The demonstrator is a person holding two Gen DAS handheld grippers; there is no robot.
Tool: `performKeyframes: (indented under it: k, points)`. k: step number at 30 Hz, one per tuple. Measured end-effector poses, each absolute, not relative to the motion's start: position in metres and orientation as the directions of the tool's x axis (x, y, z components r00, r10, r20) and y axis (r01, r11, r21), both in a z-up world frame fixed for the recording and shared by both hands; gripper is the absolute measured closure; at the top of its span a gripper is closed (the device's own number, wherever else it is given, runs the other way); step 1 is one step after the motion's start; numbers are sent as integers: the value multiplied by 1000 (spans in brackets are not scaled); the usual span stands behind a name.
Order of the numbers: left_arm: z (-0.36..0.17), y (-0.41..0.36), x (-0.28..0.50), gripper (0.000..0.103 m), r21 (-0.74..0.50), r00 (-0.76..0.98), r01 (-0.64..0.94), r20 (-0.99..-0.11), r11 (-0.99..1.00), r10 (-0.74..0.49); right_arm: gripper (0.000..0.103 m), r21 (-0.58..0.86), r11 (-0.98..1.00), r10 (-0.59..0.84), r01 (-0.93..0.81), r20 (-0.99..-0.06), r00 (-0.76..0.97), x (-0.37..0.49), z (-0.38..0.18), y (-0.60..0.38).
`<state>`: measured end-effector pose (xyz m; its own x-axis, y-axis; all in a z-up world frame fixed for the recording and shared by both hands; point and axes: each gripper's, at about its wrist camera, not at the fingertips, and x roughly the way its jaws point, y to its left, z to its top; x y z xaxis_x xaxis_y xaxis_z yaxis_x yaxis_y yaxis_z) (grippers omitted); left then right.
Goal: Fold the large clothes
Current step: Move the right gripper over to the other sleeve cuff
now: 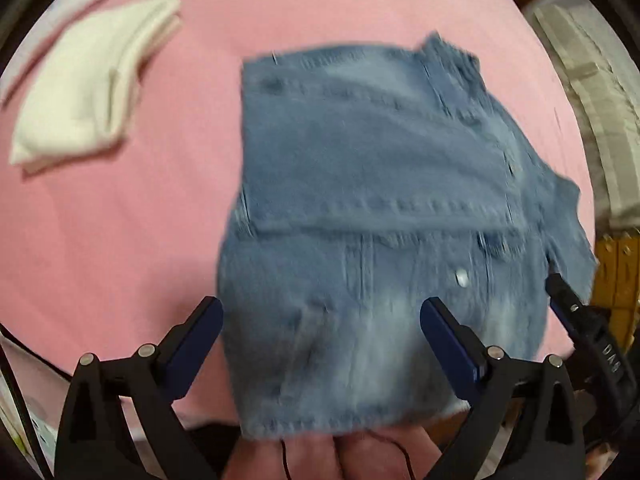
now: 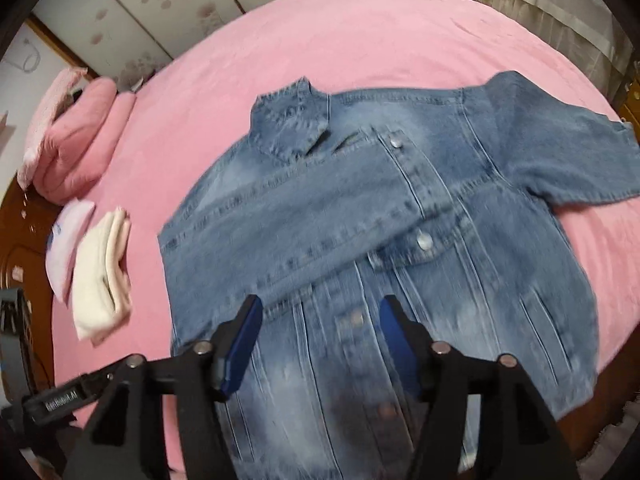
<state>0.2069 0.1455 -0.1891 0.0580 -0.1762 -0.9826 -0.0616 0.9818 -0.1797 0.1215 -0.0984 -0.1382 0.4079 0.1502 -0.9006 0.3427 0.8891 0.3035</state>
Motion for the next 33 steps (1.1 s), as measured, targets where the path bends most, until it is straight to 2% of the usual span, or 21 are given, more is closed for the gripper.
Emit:
performKeyframes:
  k: [5,10,16,20,26,33]
  points:
    - [-195,137,187,5,-132,23,-99,-991,986,-130,41,228,926,119,300,-933,341,83,-130,-87]
    - [-177,136,172,5,-217,187,-101,-963,971,-196,40,224,920,121,322,-944,308,53,-127,-92]
    - [-153,97,169,5,-150,236,96,-957,984,-169,40,228,878,121,420,-957,265,27,-135,-129]
    - [-144,70,162,5,-110,244,162,-958,981,-148,39,252,830,125,498,-953,276,13,-140,-166]
    - [-158,-8,154,5,-40,198,172,-977,984,-75,39,333,719,181,610,-937,298,-9,-161,-247]
    - [-169,-128,134,5,44,145,151,-989,988,22,39,450,673,333,587,-893,302,-15,-191,-351]
